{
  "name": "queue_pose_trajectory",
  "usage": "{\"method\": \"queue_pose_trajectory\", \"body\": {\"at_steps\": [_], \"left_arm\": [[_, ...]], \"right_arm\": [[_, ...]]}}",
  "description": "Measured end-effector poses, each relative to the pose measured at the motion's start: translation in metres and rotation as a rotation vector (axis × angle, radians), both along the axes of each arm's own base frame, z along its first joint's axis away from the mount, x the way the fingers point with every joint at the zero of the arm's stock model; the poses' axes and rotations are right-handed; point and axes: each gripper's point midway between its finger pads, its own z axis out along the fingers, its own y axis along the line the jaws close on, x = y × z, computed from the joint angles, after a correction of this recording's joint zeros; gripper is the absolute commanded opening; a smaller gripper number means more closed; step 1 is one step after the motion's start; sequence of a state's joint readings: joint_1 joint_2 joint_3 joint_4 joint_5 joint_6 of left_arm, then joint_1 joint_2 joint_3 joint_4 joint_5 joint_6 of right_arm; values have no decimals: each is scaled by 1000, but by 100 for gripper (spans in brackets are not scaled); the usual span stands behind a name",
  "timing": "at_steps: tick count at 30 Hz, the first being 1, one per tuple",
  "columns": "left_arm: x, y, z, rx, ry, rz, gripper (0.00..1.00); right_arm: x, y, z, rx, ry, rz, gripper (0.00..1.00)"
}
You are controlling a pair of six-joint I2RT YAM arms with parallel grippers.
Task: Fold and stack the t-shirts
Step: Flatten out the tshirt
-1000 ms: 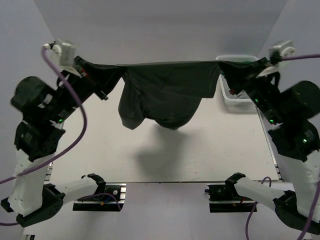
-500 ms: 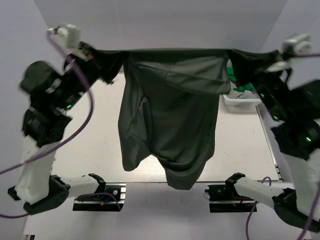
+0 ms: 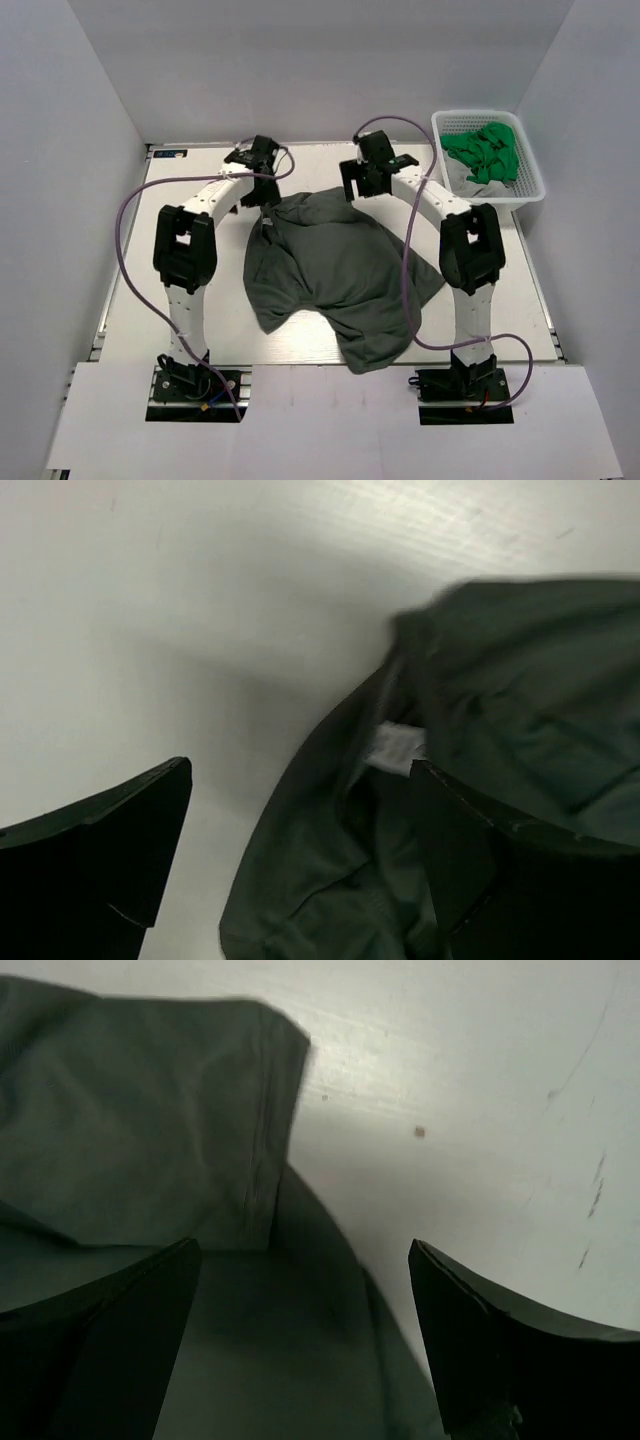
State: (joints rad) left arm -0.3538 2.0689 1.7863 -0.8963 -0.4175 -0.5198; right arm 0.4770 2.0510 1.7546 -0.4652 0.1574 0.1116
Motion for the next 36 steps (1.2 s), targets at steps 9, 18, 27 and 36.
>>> {"method": "queue_pose_trajectory", "body": {"at_steps": [9, 18, 27, 36], "left_arm": [[-52, 0, 73, -159, -131, -59, 100], [-123, -5, 61, -252, -95, -159, 100], [-213, -5, -1, -372, 125, -165, 100], [-269, -30, -47, -566, 297, -187, 96]], "right_arm": [[-54, -17, 110, 201, -148, -19, 90], [-106, -32, 148, 344, -187, -62, 90], [-166, -66, 60, 266, 52, -195, 90], [-240, -104, -23, 195, 275, -321, 90]]}}
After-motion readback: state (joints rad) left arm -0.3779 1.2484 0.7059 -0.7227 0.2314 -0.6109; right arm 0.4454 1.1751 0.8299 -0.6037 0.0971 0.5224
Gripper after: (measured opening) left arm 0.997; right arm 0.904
